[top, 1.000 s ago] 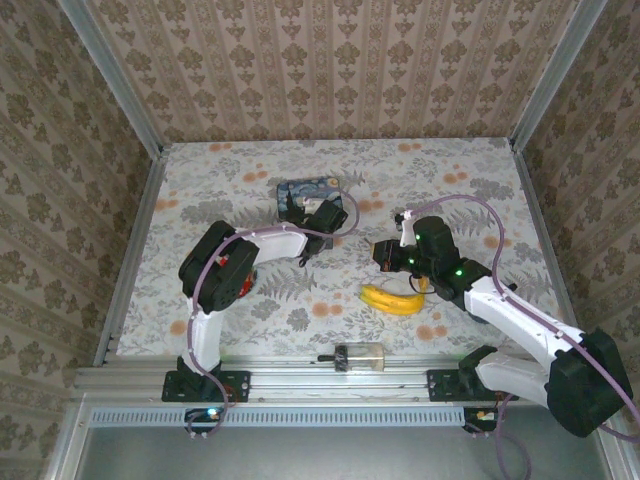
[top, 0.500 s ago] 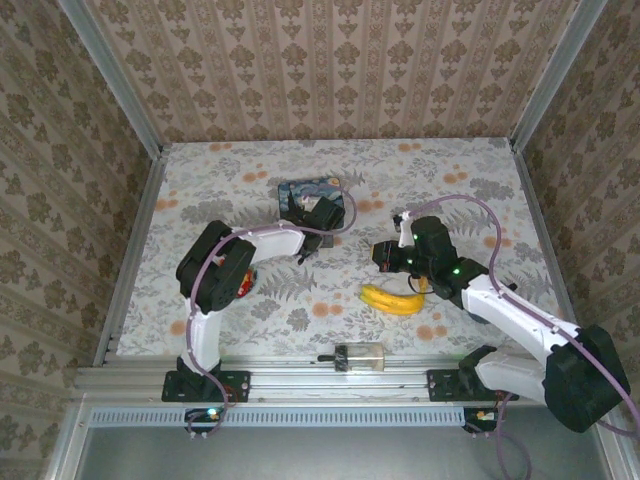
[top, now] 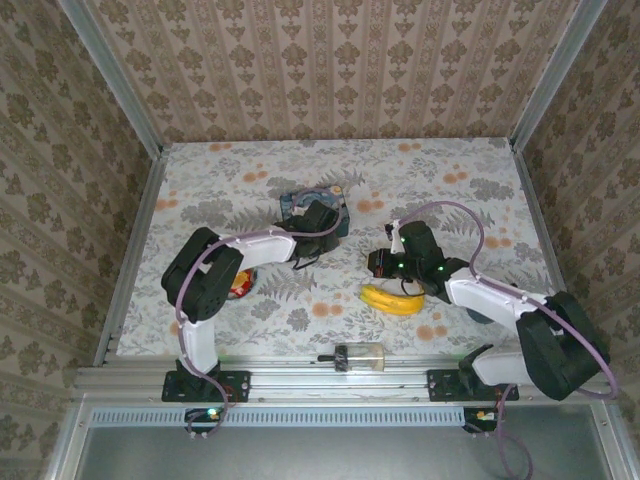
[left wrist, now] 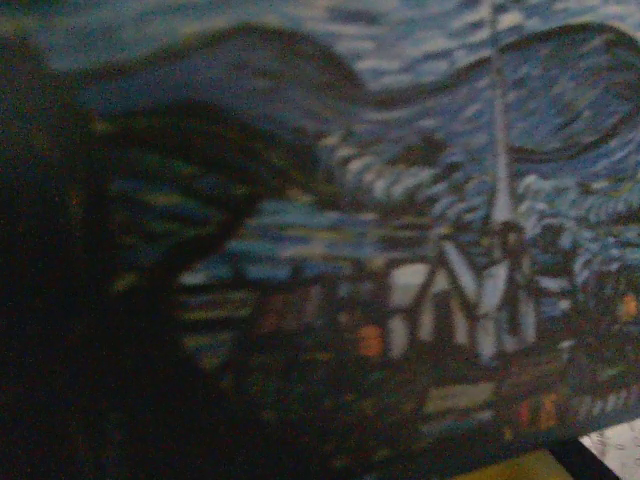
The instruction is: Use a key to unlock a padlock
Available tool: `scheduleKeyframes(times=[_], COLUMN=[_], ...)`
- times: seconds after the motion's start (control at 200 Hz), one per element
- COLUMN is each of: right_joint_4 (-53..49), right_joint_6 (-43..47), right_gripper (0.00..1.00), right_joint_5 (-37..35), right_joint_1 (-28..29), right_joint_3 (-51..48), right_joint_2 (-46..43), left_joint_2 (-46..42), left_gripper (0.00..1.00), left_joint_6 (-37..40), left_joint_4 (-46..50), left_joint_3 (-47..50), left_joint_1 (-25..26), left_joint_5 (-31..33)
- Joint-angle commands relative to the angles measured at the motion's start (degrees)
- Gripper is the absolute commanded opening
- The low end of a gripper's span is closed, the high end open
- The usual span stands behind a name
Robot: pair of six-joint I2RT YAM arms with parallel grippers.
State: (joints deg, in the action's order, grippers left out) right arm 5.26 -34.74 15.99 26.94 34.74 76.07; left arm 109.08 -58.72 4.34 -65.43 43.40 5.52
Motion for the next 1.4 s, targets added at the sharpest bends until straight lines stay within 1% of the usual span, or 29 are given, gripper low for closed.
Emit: scheduleKeyframes(times=[0.0,0.27,0.545,0.93,1.39], right_joint_4=[5.15,12.09,16.09,18.86,20.71], right_joint_6=[-0.66,-1.66,-2.26,-3.03,-3.58], right_gripper=[0.00,0.00,0.00,0.00,0.00], right_joint_5=[1.41,3.72,4.23,4.18,3.17], right_joint_1=[0.33,0.40,1.52,2.15,2.33], right_joint_3=[-0.31,2.18,5.74,7.17,10.49], right_joint_2=[2.69,12.09,18.37,21.70,25.20], left_joint_2=[-3.33,-4.22,-4.40,-4.31,-2.82], left_gripper=[0.04,0.04,0.07,0.07,0.07], left_joint_6=[-8.75,-15.89,-19.75,-22.88,-24.35], left_joint_4=[-7.65,-13.79,-18.24,-22.03,-23.33], left_joint_3=[2.60,6.65,9.30,11.75,11.73], left_joint_1=[-0.29,-1.37,-2.19,-2.92,-3.03], left_joint_5=[-2.30,-4.06,-6.72,-8.23,-10.05])
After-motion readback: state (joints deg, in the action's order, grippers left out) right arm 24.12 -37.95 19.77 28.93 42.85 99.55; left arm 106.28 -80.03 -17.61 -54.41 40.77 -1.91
